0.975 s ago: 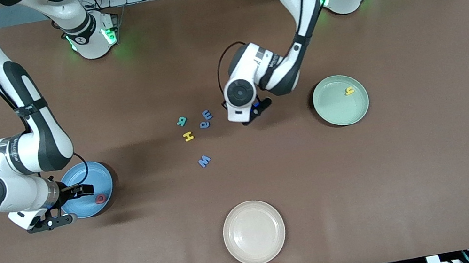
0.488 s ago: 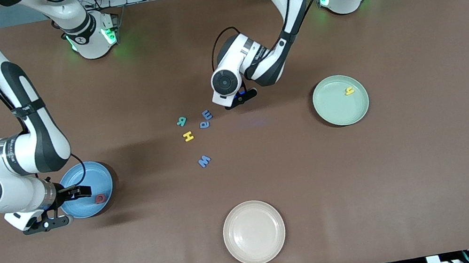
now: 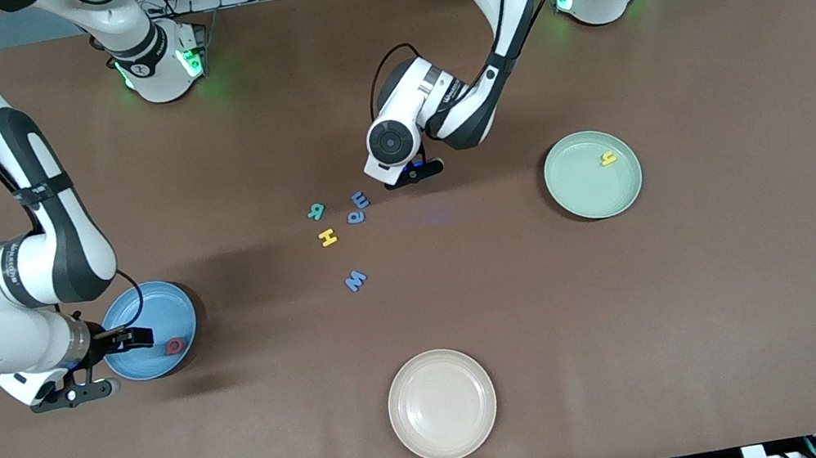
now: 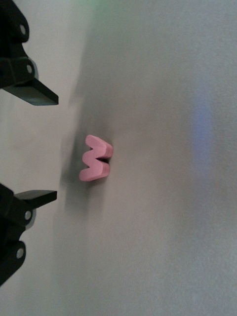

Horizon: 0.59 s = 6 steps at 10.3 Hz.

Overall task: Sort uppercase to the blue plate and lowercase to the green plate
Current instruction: 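Lower the left gripper onto the pink M and close it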

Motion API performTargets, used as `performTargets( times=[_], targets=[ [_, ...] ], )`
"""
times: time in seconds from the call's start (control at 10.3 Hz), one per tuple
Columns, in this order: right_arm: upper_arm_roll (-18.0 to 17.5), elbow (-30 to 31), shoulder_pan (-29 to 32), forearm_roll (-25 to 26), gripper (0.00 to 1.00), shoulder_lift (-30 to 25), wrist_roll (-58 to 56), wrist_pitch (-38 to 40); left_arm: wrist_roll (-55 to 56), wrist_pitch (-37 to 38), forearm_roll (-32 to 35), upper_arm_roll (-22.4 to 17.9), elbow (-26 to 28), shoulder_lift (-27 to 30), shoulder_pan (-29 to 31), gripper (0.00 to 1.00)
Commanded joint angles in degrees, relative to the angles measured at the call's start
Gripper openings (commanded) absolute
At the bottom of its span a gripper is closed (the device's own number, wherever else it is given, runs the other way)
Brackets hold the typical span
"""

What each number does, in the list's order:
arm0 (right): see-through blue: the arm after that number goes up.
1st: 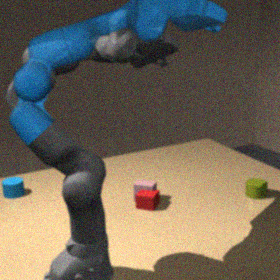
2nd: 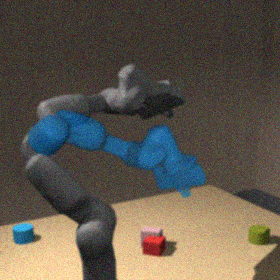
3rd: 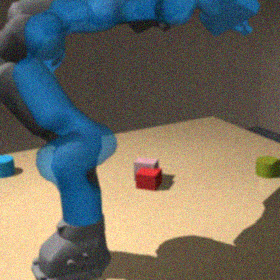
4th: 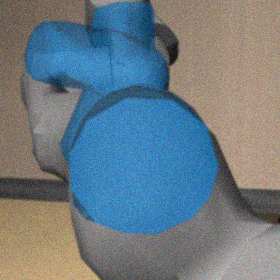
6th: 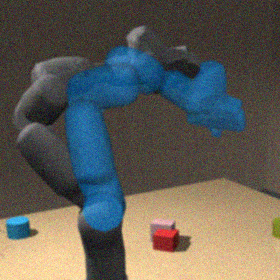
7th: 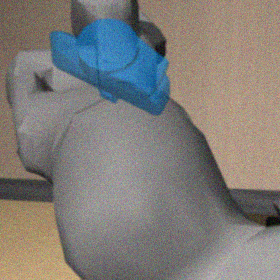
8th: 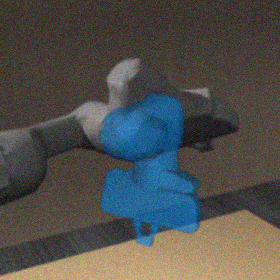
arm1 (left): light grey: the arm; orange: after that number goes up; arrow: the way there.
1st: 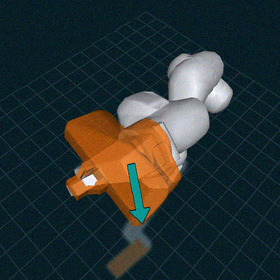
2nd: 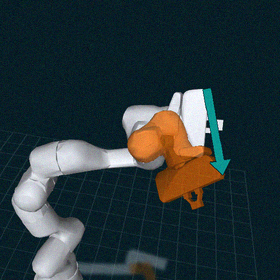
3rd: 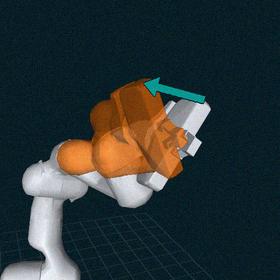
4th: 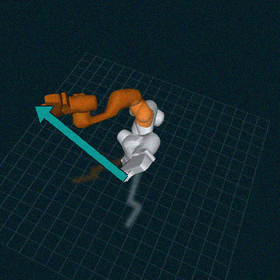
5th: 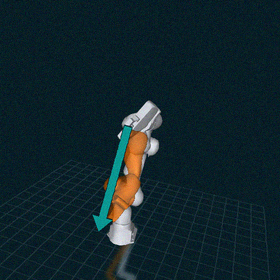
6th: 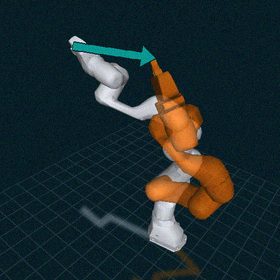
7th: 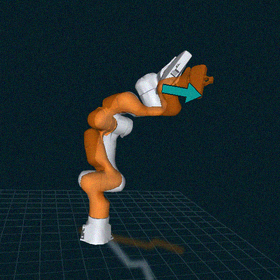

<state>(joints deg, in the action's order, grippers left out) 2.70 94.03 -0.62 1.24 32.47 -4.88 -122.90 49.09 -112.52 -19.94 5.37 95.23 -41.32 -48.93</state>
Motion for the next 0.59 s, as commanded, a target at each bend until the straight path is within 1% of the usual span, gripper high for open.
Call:
performTargets(
  times=[0.0,0.29,0.49],
  targets=[
    [-0.77,-0.69,0.89,0.69,1.00,-0.04,0.49,0.21,-1.98,-1.29,3.66,-0.18,0.49,0.81,-0.55,0.77],
    [-0.77,-0.69,0.89,0.78,1.00,-0.04,0.48,-0.32,-2.69,-5.07,3.76,-0.18,0.49,0.19,-0.55,0.77],
    [-0.77,-0.69,0.89,0.87,1.00,0.13,0.40,-0.94,-4.08,-5.87,3.76,-0.18,0.92,-0.07,-0.55,0.77]
  ],
)
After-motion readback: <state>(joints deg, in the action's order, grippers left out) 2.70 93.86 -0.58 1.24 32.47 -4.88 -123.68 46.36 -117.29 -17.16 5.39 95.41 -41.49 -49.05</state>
